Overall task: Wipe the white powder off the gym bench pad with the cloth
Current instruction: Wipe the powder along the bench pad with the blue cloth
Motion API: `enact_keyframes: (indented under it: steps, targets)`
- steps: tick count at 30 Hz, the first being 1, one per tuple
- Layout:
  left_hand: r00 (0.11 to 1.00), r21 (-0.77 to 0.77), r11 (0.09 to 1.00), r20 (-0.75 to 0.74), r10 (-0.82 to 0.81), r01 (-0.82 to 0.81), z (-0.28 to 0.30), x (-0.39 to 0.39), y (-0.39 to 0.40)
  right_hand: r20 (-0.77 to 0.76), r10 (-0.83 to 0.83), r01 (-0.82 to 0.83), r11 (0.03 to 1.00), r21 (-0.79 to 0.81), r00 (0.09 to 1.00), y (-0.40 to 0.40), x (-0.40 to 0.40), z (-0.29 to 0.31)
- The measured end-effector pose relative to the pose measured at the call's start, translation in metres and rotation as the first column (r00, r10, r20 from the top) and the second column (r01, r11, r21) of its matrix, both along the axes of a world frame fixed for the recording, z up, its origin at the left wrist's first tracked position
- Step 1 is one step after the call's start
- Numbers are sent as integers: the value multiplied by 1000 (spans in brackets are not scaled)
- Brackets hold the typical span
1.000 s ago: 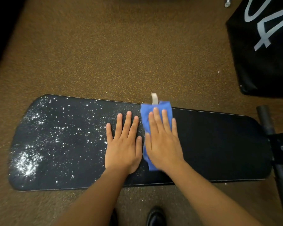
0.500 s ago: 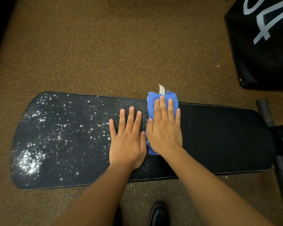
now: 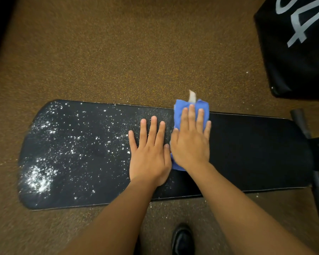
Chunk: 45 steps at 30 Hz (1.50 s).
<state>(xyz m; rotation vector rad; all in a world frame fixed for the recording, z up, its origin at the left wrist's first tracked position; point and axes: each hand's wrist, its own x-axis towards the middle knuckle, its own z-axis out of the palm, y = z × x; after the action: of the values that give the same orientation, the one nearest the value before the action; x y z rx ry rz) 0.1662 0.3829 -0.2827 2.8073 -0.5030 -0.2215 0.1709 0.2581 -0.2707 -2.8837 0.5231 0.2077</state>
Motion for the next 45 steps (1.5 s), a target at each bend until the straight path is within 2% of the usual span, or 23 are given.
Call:
enact_keyframes:
  steps: [4, 8, 13, 22, 27, 37, 39, 42, 45]
  targets:
    - [999, -126, 991, -39, 36, -41, 4, 0, 3, 15, 167, -166, 986, -27, 986, 0, -25, -1]
    - [999, -191, 981, -31, 33, -38, 9, 0, 10, 20, 163, -162, 987, -13, 986, 4, -40, -2]
    - [998, -63, 997, 34, -53, 55, 12, 9, 49, 21, 132, -131, 991, -16, 991, 7, -39, 0]
    - [998, 66, 996, -39, -49, 52, 10, 14, 76, -9, 127, -127, 992, -21, 992, 10, -45, 2]
    - [998, 78, 996, -46, -47, 51, 9, 15, 74, -18, 150, -150, 989, -9, 989, 12, -51, 2]
    - [998, 80, 996, -38, -47, 50, 7, 15, 73, -54, 20, -21, 1000, -19, 998, 16, 9, 3]
    - [998, 89, 995, -32, -50, 52, 7, 15, 73, -26, 48, -49, 998, -25, 999, 26, -3, 3]
    - [999, 84, 996, -29, -40, 42, 8, 15, 74, -18, 195, -195, 981, -15, 981, 44, -63, 6]
    - [999, 79, 996, -31, -39, 41, 8, 14, 74, -37, 269, -269, 963, 3, 963, 30, -98, 3]
